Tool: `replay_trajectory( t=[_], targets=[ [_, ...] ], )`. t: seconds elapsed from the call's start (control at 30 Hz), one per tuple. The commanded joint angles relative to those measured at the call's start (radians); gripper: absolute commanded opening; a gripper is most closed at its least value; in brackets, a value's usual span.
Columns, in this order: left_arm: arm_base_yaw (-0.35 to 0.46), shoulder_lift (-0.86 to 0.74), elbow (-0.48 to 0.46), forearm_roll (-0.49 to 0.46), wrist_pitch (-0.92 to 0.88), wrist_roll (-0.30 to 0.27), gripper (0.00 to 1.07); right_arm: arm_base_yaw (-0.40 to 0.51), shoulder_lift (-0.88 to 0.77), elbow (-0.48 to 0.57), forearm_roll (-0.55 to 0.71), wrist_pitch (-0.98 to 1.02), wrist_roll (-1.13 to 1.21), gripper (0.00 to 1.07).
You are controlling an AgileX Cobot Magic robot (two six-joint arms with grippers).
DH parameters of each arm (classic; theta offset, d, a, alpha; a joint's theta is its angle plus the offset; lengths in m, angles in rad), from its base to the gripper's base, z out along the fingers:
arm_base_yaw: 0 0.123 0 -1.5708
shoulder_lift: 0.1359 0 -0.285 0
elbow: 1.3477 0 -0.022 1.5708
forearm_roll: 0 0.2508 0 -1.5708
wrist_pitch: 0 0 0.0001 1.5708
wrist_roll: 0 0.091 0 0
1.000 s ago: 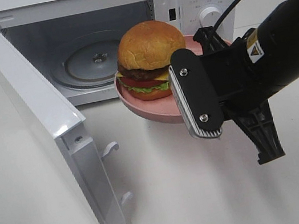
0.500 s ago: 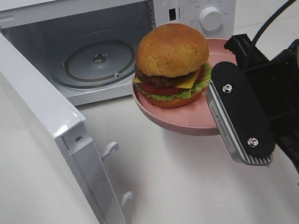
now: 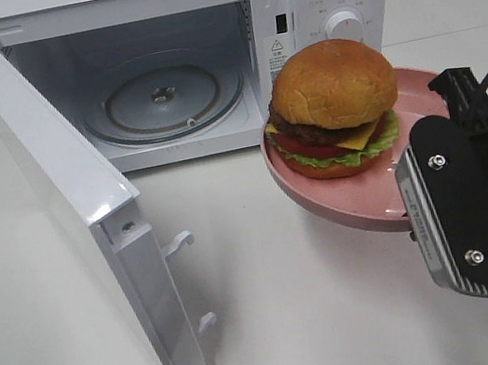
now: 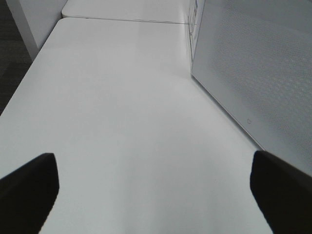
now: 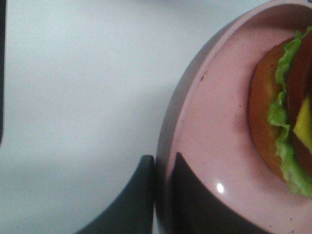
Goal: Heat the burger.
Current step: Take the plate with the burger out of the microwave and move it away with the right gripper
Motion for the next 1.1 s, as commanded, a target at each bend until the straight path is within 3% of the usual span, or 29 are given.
replay_trajectory(
  t=[0.03,0.13,0.4,0.77,1.1],
  targets=[
    [0.002,-0.003,0.004,0.002,-0.015,0.000,1.00,0.001,-0.035,0.022,-0.036,-0.066,0.057,0.04],
    [0.002,-0.003,0.004,0.002,-0.015,0.000,1.00,-0.004,-0.040,0.030,-0.039,-0.067,0.066,0.04],
    [0.002,-0.003,0.004,0.002,-0.015,0.000,1.00,-0.096,-0.045,0.045,-0.187,-0.075,0.266,0.05],
    [0.002,-0.003,0.004,0.002,-0.015,0.000,1.00,-0.102,-0.045,0.053,-0.305,-0.070,0.501,0.06],
    [0.002,-0.003,0.004,0.002,-0.015,0.000,1.00,-0.102,-0.044,0.053,-0.575,0.043,0.890,0.06]
  ],
)
